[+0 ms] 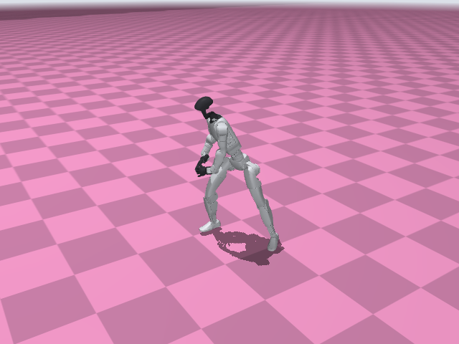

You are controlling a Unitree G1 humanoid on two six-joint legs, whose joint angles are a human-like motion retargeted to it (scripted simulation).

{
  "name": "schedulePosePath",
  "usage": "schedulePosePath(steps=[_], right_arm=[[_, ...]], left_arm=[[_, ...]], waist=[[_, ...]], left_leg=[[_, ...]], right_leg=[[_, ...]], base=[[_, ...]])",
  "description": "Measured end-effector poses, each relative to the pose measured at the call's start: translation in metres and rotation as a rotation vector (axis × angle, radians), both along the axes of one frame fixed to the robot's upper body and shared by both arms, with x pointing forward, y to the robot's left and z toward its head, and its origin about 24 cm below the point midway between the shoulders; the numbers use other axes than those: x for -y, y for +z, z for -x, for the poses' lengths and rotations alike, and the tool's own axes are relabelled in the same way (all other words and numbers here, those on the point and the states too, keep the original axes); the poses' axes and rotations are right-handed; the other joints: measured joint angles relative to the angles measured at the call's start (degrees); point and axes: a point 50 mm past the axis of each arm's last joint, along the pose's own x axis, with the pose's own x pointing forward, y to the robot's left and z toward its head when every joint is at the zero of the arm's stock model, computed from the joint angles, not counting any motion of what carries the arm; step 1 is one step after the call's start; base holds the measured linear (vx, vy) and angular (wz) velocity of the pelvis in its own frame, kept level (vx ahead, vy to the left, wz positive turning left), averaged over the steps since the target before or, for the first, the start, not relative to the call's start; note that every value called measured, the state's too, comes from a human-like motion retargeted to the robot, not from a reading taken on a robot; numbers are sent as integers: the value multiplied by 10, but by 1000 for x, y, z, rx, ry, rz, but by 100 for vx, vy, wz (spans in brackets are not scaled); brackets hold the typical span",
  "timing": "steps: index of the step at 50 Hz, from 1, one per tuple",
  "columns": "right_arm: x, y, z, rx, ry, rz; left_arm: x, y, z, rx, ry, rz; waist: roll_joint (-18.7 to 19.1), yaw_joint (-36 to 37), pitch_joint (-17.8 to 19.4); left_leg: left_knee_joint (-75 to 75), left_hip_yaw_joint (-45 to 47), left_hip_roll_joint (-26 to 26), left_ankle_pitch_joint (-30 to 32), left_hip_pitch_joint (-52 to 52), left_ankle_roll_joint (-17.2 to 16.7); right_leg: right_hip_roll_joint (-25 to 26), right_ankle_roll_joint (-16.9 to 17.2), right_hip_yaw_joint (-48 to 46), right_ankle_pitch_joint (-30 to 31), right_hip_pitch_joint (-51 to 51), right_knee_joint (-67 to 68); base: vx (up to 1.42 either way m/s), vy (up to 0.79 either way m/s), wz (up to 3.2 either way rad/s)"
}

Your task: Kungfu

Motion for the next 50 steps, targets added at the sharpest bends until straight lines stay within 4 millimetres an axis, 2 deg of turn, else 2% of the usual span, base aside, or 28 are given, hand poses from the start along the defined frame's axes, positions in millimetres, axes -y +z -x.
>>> schedulePosePath(steps=[3,5,8,13,16,20,25,27,29,31,33,35,37,38,40,42,44,46,48,50], right_arm=[[2,-2,7,-8,-22,-21],[7,-8,18,-39,-59,-39],[8,-15,30,-119,-138,-102],[27,-5,40,-394,-284,-309],[49,0,54,-503,-366,-443],[91,-2,101,-663,-530,-675],[139,-11,173,-862,-784,-1043],[150,-12,193,-880,-872,-1161],[151,-16,201,-872,-925,-1267],[140,-28,192,-874,-926,-1371],[119,-46,167,-899,-877,-1461],[89,-70,126,-967,-816,-1535],[52,-91,69,-1092,-758,-1586],[35,-97,44,-1186,-725,-1593],[-1,-104,14,-1543,-651,-1524],[-6,-96,-2,-1634,-657,-1601],[3,-82,-20,-1528,-704,-1810],[-7,-74,-31,-1480,-643,-1938],[-21,-67,-39,-1474,-547,-1974],[-32,-64,-41,-1513,-477,-1922]], left_arm=[[3,2,2,15,-34,-8],[9,0,7,9,-87,-21],[12,7,6,62,-174,-73],[9,38,-4,257,-272,-109],[0,72,-19,414,-276,-93],[-2,129,-31,612,-281,-18],[-7,217,-32,907,-232,148],[-16,256,-29,1050,-192,234],[-28,293,-24,1189,-134,307],[-46,326,-19,1310,-66,350],[-70,354,-13,1395,8,378],[-98,376,-4,1453,78,394],[-136,393,12,1538,172,389],[-156,399,21,1589,234,387],[-188,405,41,1699,361,401],[-198,410,53,1771,409,431],[-198,412,58,1797,414,404],[-198,411,58,1802,433,363],[-200,408,58,1802,453,355],[-201,401,56,1797,463,360]], waist=[[2,12,6],[4,10,-6],[2,32,-5],[-8,64,-8],[-17,76,1],[-31,82,2],[-49,120,-6],[-50,143,-14],[-43,171,-30],[-32,210,-51],[-25,253,-74],[-29,298,-97],[-44,330,-107],[-48,343,-110],[-48,374,-113],[-61,420,-112],[-80,448,-115],[-92,451,-113],[-101,440,-100],[-108,425,-91]], left_leg=[[1,8,3,-2,2,0],[1,2,1,-3,-1,0],[5,-3,8,-1,1,0],[19,-8,21,4,-11,0],[45,1,33,6,-35,0],[101,-19,44,17,-89,0],[176,-29,78,-2,-126,0],[217,-71,73,-24,-149,1],[263,-109,72,-46,-182,3],[303,-137,76,-66,-218,7],[345,-166,68,-93,-250,18],[380,-175,60,-118,-269,27],[404,-156,45,-143,-269,39],[414,-153,37,-154,-271,43],[436,-155,33,-171,-288,49],[460,-157,27,-184,-314,58],[478,-162,15,-194,-333,68],[489,-166,-1,-200,-341,78],[488,-164,-24,-202,-333,89],[483,-165,-39,-199,-327,96]], right_leg=[[7,-1,3,4,0,-1],[-6,-1,-6,3,8,-5],[-6,-1,-14,8,28,-18],[-22,1,-39,21,72,-53],[-36,5,-59,30,97,-75],[-70,12,-109,48,151,-126],[-76,28,-164,70,240,-195],[-84,43,-185,84,279,-225],[-85,53,-212,100,317,-257],[-74,54,-235,121,346,-291],[-68,54,-250,143,368,-322],[-70,54,-259,164,379,-345],[-91,54,-270,186,383,-365],[-98,54,-266,197,381,-373],[-99,54,-259,217,365,-385],[-104,54,-267,226,347,-388],[-116,54,-277,233,346,-389],[-130,54,-292,239,361,-389],[-153,54,-300,240,380,-379],[-167,43,-303,235,386,-362]], base=[[3,13,-16],[6,9,37],[6,11,11],[6,15,37],[5,26,60],[6,19,99],[19,34,64],[28,45,66],[34,60,71],[30,48,57],[35,62,44],[33,73,9],[22,59,-22],[14,54,-34],[-2,43,-45],[-7,33,-22],[6,21,35],[4,7,77],[0,7,90],[0,-1,54]])
